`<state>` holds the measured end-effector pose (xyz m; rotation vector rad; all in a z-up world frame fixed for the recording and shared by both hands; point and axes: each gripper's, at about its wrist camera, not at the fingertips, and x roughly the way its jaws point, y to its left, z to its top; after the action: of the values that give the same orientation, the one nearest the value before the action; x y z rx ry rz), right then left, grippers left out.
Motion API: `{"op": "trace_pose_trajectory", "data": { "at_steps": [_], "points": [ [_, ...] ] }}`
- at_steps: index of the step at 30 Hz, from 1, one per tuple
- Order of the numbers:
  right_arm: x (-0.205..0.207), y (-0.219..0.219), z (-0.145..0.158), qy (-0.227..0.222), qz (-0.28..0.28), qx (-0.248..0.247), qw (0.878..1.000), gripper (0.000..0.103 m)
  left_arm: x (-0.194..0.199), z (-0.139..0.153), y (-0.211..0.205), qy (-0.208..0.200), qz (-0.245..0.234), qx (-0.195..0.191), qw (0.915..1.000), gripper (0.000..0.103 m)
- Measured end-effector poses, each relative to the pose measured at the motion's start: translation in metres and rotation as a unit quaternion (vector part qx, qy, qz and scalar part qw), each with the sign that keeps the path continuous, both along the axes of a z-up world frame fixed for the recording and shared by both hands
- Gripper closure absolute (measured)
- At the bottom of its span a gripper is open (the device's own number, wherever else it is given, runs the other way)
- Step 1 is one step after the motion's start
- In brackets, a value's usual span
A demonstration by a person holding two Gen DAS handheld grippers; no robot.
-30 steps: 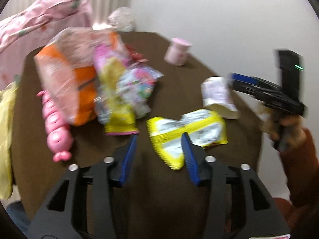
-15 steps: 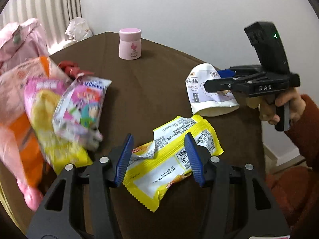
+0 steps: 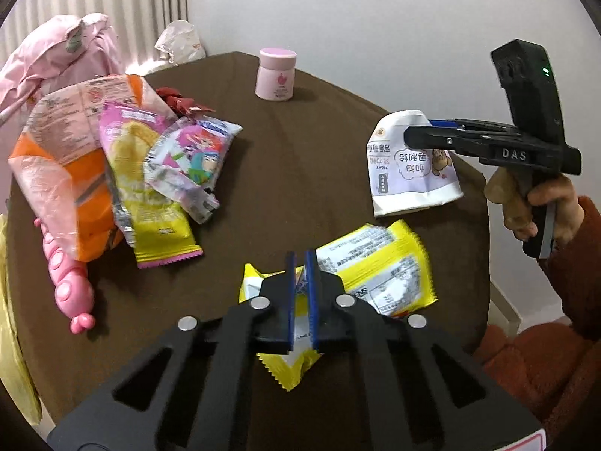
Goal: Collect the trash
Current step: 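Carry yellow packet with left gripper and white cup with right gripper to the bag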
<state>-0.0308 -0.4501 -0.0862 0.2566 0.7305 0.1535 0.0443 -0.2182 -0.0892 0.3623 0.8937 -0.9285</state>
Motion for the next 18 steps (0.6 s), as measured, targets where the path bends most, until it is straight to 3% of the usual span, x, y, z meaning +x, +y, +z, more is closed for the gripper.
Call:
{"op": "trace_pose_trajectory", "data": {
  "at_steps": [10, 18],
  "points": [
    [0.002, 0.000, 0.020, -0.035, -0.015, -0.017, 0.999, 0.062, 0.012, 0.032, 0.036, -0.031, 0.082, -0.045, 0.9951, 0.101],
    [-0.001, -0.002, 0.023, -0.043, -0.030, -0.018, 0.998, 0.062, 0.010, 0.051, 0.042, -0.039, 0.098, -0.074, 0.9917, 0.101]
  ]
}}
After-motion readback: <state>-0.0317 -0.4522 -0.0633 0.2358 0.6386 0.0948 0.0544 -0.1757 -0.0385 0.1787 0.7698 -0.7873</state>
